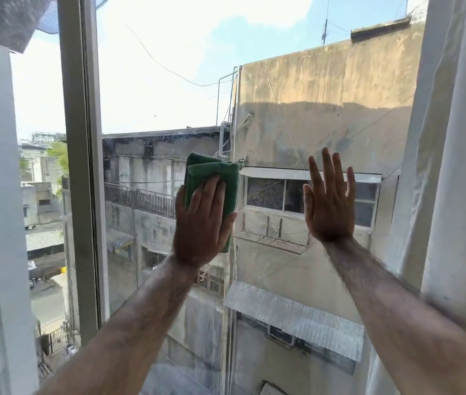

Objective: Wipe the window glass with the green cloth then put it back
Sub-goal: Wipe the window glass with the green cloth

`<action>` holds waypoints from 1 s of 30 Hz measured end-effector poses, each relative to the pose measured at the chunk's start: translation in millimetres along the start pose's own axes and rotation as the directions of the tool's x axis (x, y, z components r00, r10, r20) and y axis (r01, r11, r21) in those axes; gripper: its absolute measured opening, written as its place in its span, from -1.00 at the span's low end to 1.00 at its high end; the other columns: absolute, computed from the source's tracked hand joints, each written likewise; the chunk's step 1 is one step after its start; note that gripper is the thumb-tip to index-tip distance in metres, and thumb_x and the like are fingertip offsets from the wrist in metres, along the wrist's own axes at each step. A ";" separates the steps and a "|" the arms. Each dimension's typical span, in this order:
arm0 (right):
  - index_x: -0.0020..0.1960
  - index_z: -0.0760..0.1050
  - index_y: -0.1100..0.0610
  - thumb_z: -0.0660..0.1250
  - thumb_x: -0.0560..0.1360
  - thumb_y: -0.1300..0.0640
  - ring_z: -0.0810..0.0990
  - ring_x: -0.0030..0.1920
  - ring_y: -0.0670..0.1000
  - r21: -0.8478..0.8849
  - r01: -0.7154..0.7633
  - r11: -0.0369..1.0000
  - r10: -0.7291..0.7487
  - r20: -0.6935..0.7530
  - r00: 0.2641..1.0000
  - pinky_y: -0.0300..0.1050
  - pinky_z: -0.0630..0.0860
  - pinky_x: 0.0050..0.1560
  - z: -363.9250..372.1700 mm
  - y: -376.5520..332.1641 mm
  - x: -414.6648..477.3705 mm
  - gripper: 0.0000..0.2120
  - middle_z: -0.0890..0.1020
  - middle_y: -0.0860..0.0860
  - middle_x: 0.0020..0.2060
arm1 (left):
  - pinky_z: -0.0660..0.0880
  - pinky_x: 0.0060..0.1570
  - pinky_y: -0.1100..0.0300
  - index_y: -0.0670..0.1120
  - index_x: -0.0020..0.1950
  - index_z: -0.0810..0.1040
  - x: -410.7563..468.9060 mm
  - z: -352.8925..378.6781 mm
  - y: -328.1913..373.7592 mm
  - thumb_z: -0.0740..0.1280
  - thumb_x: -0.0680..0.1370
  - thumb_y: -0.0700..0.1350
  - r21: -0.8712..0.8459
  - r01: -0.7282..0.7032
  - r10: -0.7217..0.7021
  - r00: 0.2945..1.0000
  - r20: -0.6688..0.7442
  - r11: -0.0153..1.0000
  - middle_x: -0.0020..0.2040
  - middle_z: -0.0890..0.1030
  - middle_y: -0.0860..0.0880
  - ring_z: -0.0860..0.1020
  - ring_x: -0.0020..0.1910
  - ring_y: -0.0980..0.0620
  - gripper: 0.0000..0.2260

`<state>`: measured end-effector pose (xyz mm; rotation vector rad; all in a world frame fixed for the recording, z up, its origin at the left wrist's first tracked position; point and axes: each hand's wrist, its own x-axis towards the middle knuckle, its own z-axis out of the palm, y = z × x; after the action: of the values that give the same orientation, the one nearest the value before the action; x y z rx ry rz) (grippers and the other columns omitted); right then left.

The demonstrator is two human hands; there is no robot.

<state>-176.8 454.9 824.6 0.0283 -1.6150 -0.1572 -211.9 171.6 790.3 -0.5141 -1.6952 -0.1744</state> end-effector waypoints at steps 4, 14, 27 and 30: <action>0.74 0.16 0.08 0.04 0.80 0.01 0.09 0.76 0.16 0.010 0.003 1.000 -0.003 -0.007 1.000 0.29 0.05 0.74 0.1 -1.0 -0.5 -0.48 0.17 0.14 0.74 | 0.43 0.40 -0.24 -0.13 0.20 0.67 37.5 -28.7 -10.7 0.31 0.62 -0.20 -0.071 0.010 -0.013 0.999 -0.040 0.997 0.23 0.69 -0.10 0.65 0.18 -0.14 -0.79; 0.74 0.14 0.08 -0.01 0.81 -0.01 0.09 0.76 0.15 -0.004 0.011 1.000 -0.011 0.004 1.000 0.31 0.09 0.73 3.1 3.4 -1.0 -0.48 0.17 0.15 0.74 | 0.40 0.32 -0.22 -0.04 0.49 0.50 77.9 -57.9 -15.4 0.40 0.59 -0.22 0.061 0.175 -0.182 0.976 0.119 0.983 0.46 0.54 -0.09 0.45 0.42 -0.17 -0.54; 0.72 0.17 0.20 0.17 0.76 0.11 0.13 0.74 0.27 0.066 -0.021 0.998 0.009 0.182 0.983 0.42 0.12 0.70 -26.8 -6.0 6.0 -0.45 0.16 0.25 0.73 | 0.66 -0.04 -0.11 -0.16 0.17 0.63 85.2 -95.5 -21.1 0.43 0.55 -0.24 -0.010 0.206 -0.196 0.941 0.278 0.978 0.07 0.70 -0.14 0.68 0.05 -0.21 -0.80; 0.69 0.22 0.29 0.33 0.70 0.14 0.24 0.69 0.34 0.182 -0.079 0.980 0.024 0.289 0.957 0.37 0.25 0.67 -48.6 -15.2 11.5 -0.37 0.22 0.32 0.69 | 0.64 -0.06 -0.09 -0.15 0.16 0.61 80.4 -110.7 -25.4 0.44 0.54 -0.22 -0.059 0.256 -0.224 0.920 0.323 0.965 0.06 0.71 -0.14 0.69 0.00 -0.24 -0.79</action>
<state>-130.2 434.5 836.3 0.1163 -1.9146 0.0385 -132.0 124.4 894.0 -0.4214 -2.0700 -0.3737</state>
